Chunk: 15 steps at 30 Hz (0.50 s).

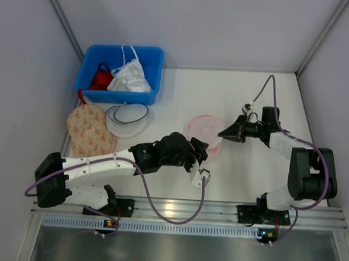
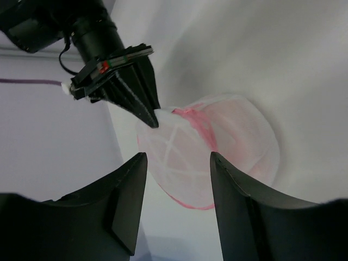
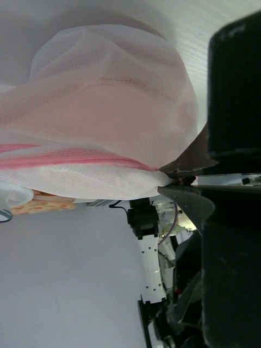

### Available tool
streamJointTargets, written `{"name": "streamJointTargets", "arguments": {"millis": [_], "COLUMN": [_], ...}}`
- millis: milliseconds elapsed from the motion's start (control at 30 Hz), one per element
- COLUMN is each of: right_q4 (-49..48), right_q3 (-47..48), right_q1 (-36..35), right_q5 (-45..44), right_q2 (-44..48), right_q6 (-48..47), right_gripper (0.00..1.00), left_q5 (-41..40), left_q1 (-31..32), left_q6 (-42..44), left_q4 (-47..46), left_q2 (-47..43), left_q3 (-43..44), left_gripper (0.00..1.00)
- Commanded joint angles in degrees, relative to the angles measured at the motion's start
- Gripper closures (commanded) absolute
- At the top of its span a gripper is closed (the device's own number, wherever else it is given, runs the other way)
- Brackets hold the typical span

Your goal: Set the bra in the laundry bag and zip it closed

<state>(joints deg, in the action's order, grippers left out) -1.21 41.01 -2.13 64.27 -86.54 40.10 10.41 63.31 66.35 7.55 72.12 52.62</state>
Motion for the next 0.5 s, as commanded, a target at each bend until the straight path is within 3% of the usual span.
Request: {"name": "streamJointTargets", "arguments": {"millis": [0, 233, 467], "right_q4": [-4.41, -8.37, -3.54], "right_q3": [-0.67, -1.91, 0.56], "right_q1": [-0.59, -1.03, -2.0], "right_q5": [-2.3, -2.57, -3.36], "right_q2": [3.57, 2.7, 0.94], "right_q6": [4.02, 8.33, 5.52], "right_gripper": [1.0, 1.0, 1.0], "left_q5": [-8.98, -17.17, -23.15], "left_q1": [4.97, 10.78, 11.31], "left_q6": [14.05, 16.19, 18.11], "left_q4": [-11.31, -20.02, -29.16], "left_q2": [3.02, 14.71, 23.67], "left_q3": [-4.28, -2.44, -1.29], "left_gripper": [0.45, 0.5, 0.54]}}
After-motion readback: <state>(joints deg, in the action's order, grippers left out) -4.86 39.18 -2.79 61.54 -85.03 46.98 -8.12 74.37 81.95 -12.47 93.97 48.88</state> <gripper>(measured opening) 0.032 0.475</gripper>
